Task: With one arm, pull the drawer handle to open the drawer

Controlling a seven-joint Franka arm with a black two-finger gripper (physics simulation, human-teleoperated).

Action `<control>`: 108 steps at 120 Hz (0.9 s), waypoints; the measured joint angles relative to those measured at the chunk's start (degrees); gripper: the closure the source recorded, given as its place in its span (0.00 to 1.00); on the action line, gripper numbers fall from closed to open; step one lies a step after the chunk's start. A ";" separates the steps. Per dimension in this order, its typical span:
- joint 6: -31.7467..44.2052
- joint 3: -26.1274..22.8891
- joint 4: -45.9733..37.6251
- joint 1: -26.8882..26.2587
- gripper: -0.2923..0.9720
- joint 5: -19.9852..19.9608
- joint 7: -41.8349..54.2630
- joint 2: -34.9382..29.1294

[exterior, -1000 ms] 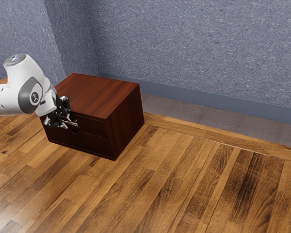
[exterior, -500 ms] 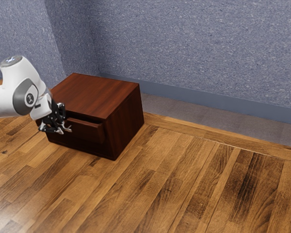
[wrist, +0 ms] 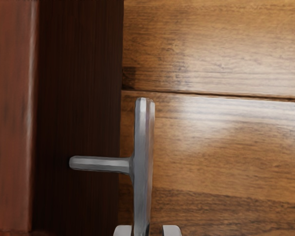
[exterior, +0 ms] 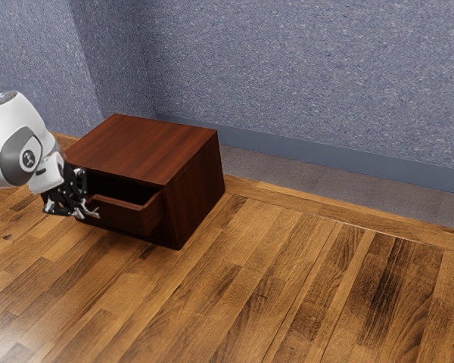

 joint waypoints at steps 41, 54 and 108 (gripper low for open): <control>-2.83 0.63 -3.82 0.04 0.77 0.04 0.34 -4.01; -3.43 0.68 -4.93 0.04 0.77 0.06 0.42 -5.18; -4.95 2.79 -8.40 -0.08 0.77 0.09 0.66 -9.00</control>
